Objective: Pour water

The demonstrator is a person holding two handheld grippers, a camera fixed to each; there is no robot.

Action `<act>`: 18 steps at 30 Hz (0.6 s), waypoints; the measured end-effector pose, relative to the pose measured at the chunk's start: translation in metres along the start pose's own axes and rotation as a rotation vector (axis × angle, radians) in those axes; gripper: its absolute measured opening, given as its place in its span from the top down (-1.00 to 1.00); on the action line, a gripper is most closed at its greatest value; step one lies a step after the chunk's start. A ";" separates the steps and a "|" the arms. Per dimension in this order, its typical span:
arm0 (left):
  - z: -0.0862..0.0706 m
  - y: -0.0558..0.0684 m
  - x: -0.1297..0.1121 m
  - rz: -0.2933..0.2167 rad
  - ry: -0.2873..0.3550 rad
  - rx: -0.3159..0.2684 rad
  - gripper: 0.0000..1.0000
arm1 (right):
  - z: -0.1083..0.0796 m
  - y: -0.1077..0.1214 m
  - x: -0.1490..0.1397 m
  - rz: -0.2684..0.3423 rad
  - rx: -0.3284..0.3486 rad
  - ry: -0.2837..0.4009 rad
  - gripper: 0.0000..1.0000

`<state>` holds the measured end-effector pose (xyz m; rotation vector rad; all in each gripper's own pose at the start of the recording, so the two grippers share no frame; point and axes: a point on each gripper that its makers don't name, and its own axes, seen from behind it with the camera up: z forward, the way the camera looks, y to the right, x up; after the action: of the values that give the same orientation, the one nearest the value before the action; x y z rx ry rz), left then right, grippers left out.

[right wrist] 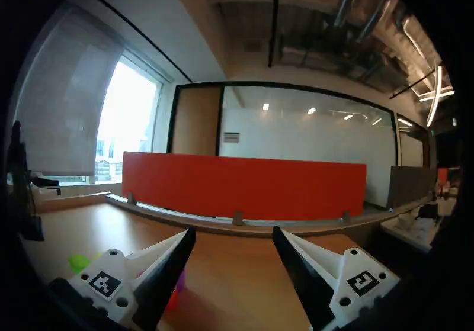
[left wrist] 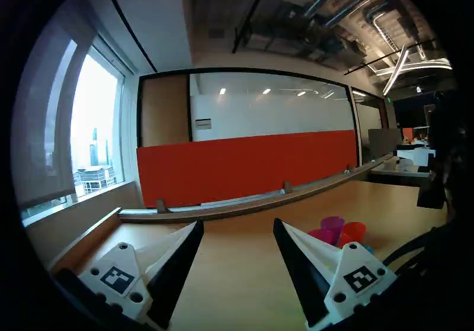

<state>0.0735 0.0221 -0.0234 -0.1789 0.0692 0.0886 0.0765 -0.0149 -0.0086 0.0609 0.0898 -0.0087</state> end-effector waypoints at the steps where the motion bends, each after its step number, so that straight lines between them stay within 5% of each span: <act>1: 0.000 -0.001 0.000 -0.004 0.005 0.011 -0.73 | -0.001 0.003 0.000 0.005 -0.013 0.007 -1.00; 18: -0.002 0.009 -0.015 -0.064 0.048 0.107 -0.72 | -0.012 0.015 -0.032 0.044 -0.102 0.031 -1.00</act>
<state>0.0573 0.0296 -0.0254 -0.0766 0.1161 0.0171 0.0440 0.0013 -0.0166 -0.0386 0.1196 0.0409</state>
